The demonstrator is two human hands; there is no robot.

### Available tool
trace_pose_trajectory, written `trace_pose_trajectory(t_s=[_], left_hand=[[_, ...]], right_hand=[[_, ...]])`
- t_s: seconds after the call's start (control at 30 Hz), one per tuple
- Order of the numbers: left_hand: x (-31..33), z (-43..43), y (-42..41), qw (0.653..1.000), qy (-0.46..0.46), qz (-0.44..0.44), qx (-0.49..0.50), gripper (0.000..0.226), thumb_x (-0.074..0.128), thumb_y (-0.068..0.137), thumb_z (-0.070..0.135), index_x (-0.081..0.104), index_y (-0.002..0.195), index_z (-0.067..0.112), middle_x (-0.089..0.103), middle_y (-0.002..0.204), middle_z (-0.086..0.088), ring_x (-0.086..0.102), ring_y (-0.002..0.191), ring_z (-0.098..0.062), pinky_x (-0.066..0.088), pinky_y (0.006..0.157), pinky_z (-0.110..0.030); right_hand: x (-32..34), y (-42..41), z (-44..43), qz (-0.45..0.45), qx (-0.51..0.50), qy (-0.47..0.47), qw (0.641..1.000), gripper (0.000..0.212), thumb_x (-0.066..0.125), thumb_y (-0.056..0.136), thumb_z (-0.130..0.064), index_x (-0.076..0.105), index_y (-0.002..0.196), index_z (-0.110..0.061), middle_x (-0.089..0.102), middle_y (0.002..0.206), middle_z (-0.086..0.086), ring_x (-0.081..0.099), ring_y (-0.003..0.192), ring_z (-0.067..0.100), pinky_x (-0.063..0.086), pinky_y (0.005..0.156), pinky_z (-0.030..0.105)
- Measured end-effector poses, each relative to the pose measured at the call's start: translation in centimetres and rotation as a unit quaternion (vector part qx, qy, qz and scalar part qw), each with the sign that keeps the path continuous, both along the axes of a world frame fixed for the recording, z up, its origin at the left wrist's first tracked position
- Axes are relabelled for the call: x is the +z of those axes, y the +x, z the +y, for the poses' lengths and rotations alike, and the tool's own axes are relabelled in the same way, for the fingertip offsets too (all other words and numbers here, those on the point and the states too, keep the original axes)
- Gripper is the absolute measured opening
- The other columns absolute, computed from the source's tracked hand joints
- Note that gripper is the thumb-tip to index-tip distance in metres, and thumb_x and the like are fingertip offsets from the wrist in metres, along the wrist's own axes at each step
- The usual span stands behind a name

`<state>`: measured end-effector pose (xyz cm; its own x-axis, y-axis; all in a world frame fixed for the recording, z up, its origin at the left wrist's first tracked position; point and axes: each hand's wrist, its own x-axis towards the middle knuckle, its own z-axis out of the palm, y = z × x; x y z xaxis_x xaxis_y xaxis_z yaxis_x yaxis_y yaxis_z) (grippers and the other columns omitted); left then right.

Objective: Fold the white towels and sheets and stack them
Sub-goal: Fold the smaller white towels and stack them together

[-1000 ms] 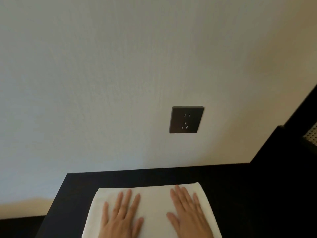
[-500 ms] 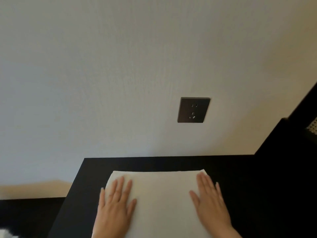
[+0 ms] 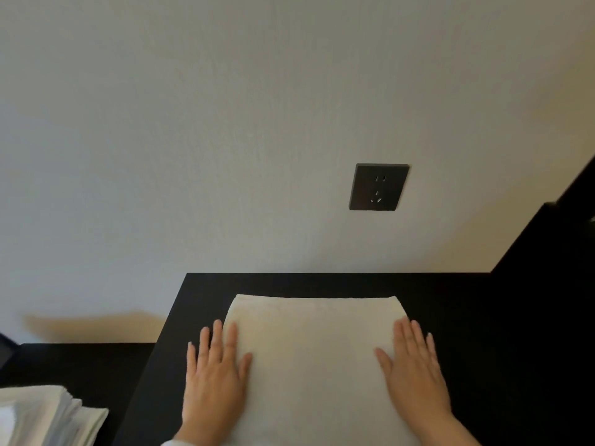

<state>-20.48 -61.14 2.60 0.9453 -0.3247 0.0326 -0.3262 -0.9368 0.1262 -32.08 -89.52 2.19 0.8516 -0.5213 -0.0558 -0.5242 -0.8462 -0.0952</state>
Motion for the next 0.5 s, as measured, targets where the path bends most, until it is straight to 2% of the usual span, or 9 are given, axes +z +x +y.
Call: trace_pose_trajectory(t_s=[0.03,0.07,0.17,0.23,0.3,0.33,0.4,0.43,0.5], left_hand=[[0.3,-0.9,-0.9,1.0,-0.014,0.005,-0.01,0.095,-0.021,0.09,0.059,0.03,0.153,0.008,0.016,0.161,-0.009,0.023,0.148,-0.031,0.008,0.119,-0.044],[0.3,-2.0,-2.1,0.998,-0.033,0.025,-0.042,0.085,-0.009,0.098,0.055,0.045,0.145,0.01,0.018,0.161,-0.005,0.024,0.148,-0.028,0.011,0.115,-0.044],[-0.4,-3.6,-4.9,0.991,-0.035,0.005,-0.128,0.068,0.005,0.101,0.054,0.05,0.142,0.024,-0.005,0.164,0.008,-0.008,0.151,-0.009,0.009,0.113,-0.04],[-0.5,-1.9,-4.8,0.993,-0.043,0.015,-0.113,0.07,0.004,0.101,0.055,0.052,0.141,0.024,0.015,0.163,0.008,-0.005,0.15,-0.006,0.008,0.113,-0.039],[-0.3,0.5,-4.3,0.997,-0.015,0.045,-0.068,0.082,-0.008,0.096,0.061,0.041,0.146,0.02,0.039,0.154,-0.002,0.015,0.15,-0.013,0.004,0.116,-0.037],[-0.2,1.5,-3.9,0.999,0.003,0.034,-0.039,0.091,-0.022,0.087,0.066,0.022,0.152,0.021,0.031,0.159,-0.004,0.017,0.15,-0.019,-0.001,0.118,-0.035],[0.1,2.9,-3.6,0.998,0.034,0.04,0.018,0.102,-0.045,0.064,0.066,-0.013,0.152,0.026,-0.002,0.165,-0.001,0.0,0.152,-0.022,-0.008,0.12,-0.04],[0.5,2.8,-3.9,0.997,0.037,0.061,0.021,0.105,-0.045,0.064,0.064,-0.01,0.154,0.022,-0.002,0.165,-0.004,0.001,0.152,-0.025,-0.003,0.121,-0.045],[1.3,1.2,-5.7,0.997,0.047,0.053,-0.012,0.099,-0.025,0.089,0.058,0.036,0.15,0.01,0.035,0.155,-0.016,0.036,0.142,-0.034,0.017,0.119,-0.05]], right_hand=[[-0.2,0.2,1.3,-0.006,0.019,0.011,1.0,0.082,-0.023,0.084,-0.064,-0.019,0.149,-0.014,-0.021,0.161,0.003,-0.028,0.144,0.013,-0.015,0.122,0.038],[-0.3,0.4,3.1,-0.029,0.046,0.022,0.998,0.086,-0.023,0.083,-0.066,-0.015,0.15,-0.014,-0.019,0.16,0.004,-0.029,0.144,0.013,-0.019,0.12,0.035],[-1.2,0.0,6.4,-0.075,0.11,0.012,0.991,0.073,0.014,0.099,-0.057,0.006,0.155,-0.011,0.001,0.164,0.002,-0.007,0.15,0.007,-0.021,0.113,0.03],[-1.5,-1.3,5.3,-0.056,0.084,0.02,0.995,0.069,0.011,0.101,-0.055,-0.017,0.151,-0.016,-0.018,0.162,-0.005,-0.02,0.148,0.01,-0.028,0.111,0.028],[-1.5,-3.1,3.0,-0.036,0.038,0.017,0.998,0.067,0.005,0.1,-0.056,-0.024,0.148,-0.02,-0.024,0.16,-0.006,-0.026,0.145,0.009,-0.022,0.118,0.031],[-1.2,-3.5,1.8,-0.038,0.014,0.011,0.999,0.066,0.004,0.099,-0.057,-0.022,0.149,-0.021,-0.022,0.161,-0.005,-0.023,0.146,0.009,-0.015,0.121,0.035],[-0.6,-3.9,0.8,-0.017,-0.027,0.011,0.999,0.066,0.004,0.099,-0.056,-0.018,0.149,-0.02,-0.016,0.163,-0.002,-0.017,0.148,0.013,-0.007,0.124,0.039],[-0.4,-3.8,1.0,-0.011,-0.036,0.008,0.999,0.066,0.005,0.1,-0.055,-0.018,0.148,-0.018,-0.015,0.164,0.0,-0.016,0.149,0.014,-0.007,0.123,0.039],[-0.3,-3.5,2.7,-0.02,-0.02,0.02,0.999,0.066,0.008,0.101,-0.054,-0.019,0.149,-0.016,-0.018,0.162,0.001,-0.019,0.149,0.016,-0.014,0.12,0.038]])
